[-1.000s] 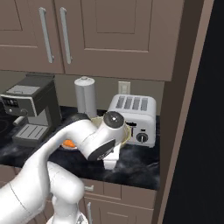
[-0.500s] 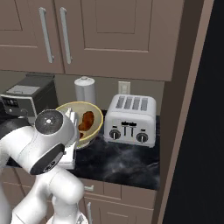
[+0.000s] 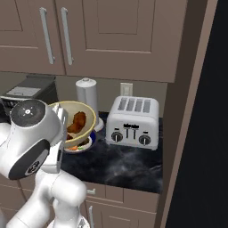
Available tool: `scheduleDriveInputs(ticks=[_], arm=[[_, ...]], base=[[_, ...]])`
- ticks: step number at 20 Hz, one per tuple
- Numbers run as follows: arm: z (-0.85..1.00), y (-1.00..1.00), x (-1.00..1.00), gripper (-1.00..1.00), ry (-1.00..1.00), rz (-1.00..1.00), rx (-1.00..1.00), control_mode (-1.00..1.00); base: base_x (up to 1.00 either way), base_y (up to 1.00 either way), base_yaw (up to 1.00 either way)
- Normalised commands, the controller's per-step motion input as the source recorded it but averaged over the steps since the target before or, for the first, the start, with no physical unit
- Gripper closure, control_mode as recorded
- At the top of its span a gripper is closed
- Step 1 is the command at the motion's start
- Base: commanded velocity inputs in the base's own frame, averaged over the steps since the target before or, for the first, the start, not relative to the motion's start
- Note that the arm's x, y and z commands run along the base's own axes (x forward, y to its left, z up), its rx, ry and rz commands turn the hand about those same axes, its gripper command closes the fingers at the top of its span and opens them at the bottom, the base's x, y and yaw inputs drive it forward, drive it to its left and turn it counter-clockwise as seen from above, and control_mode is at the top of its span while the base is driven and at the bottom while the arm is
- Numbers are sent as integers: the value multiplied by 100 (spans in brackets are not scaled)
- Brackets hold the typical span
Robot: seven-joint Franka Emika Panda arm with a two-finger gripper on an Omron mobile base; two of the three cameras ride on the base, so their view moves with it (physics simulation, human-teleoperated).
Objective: Place the bowl with the sweet potato and carrot on the top shelf of the fridge. Place the bowl with the chicken drumsticks on the second highest shelf of the fridge.
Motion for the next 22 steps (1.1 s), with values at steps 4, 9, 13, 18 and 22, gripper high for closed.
scheduleDriveInputs(ticks=[4, 9, 13, 18, 22], arm=[[0, 0, -17, 100, 0, 0, 0, 100], [0, 0, 0, 100, 0, 0, 0, 100], [0, 0, 0, 100, 0, 0, 0, 100], [0, 0, 0, 100, 0, 0, 0, 100], [0, 0, 0, 100, 0, 0, 0, 100]], base=[[-44, 0, -1], [-100, -13, -25], [-100, -27, -40], [-88, -44, -52], [-17, -98, -44]])
